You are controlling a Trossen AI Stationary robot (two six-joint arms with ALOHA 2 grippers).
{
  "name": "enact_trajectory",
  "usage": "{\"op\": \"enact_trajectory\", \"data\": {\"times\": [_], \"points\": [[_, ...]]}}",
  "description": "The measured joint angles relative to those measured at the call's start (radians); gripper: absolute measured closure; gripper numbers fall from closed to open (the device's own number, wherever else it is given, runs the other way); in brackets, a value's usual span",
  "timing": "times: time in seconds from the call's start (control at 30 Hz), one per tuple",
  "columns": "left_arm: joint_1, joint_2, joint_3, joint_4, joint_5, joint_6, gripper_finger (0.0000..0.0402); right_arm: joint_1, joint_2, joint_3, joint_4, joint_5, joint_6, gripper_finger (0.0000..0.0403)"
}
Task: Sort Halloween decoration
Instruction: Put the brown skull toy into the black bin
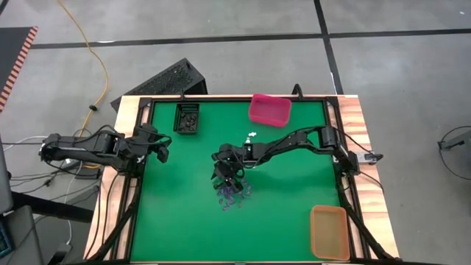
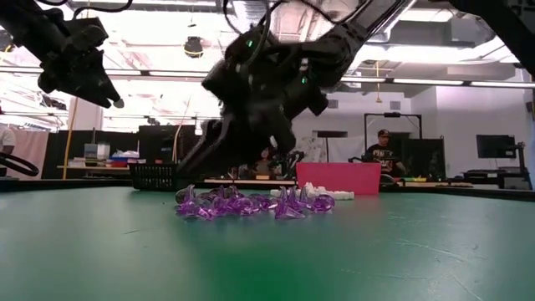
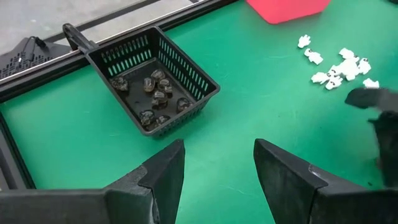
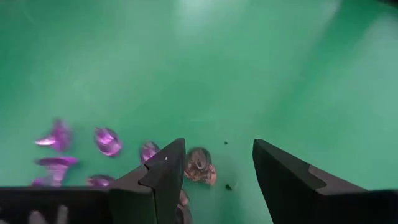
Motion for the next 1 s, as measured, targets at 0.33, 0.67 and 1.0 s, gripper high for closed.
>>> {"op": "enact_trajectory", "data": {"times": [0.33,0.67,1.0], "points": [[0.000,0.000,0.000,0.000,0.001,-0.016,0.0219,0.014,0.026,0.026,-0.026,0.041,0.013,0.0185],[0.000,0.000,0.000,0.000,0.000,-0.013,0.0219,0.029,0.026,0.075,-0.074,0.043,-0.058,0.0184],[0.000,0.000,0.000,0.001,0.001,-0.017,0.0219,0.035,0.108,0.210,-0.205,0.008,-0.150,0.0184]]}}
